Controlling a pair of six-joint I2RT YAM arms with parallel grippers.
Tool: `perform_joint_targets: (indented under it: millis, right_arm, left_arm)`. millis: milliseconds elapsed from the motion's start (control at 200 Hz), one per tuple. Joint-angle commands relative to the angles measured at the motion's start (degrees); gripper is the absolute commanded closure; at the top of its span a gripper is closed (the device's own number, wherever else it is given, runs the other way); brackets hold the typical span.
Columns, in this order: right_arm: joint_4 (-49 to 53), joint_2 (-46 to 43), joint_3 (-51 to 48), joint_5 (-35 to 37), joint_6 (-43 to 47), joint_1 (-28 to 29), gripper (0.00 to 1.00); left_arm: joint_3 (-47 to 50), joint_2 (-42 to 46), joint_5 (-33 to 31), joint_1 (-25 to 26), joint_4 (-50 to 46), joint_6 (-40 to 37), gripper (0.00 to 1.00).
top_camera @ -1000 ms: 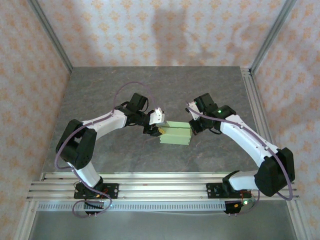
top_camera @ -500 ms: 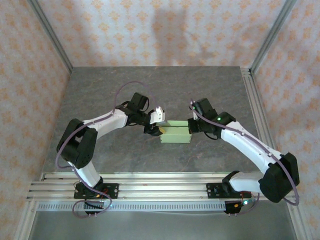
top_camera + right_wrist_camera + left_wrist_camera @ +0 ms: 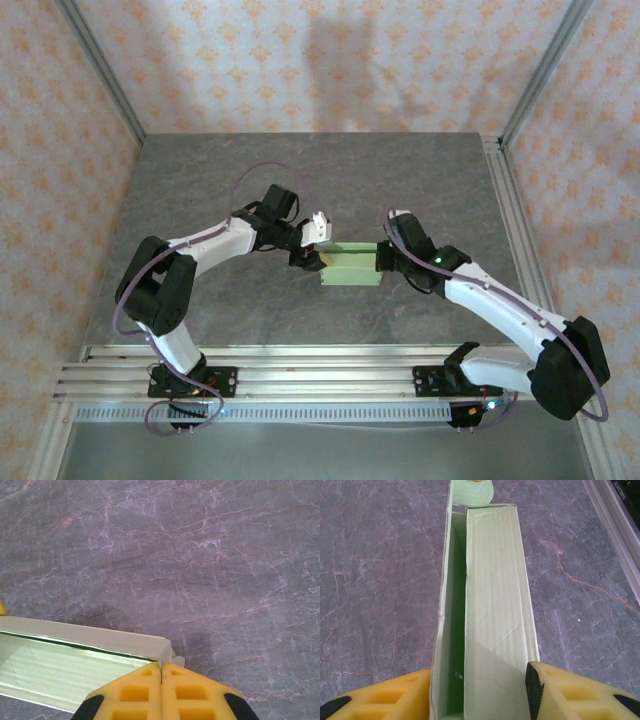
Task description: Fold the paper box
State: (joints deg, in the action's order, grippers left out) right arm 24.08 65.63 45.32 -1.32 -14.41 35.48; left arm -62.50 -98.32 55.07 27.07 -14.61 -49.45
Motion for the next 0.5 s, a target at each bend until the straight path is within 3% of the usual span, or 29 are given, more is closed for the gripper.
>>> perform_joint_targets:
  millis: [0,490]
  right_arm:
    - [-2.1,-1.3,-2.3,0.9,-2.3,0.8,1.0]
    - [-6.5,-5.5,-9.0,4.6,0.8,1.6,1.0]
  left_arm:
    - [-0.3,-1.8,-3.0,0.6,-1.4,0.5,0.49]
    - [-0.3,-0.8,-4.2,0.6,-0.5,3.4,0.49]
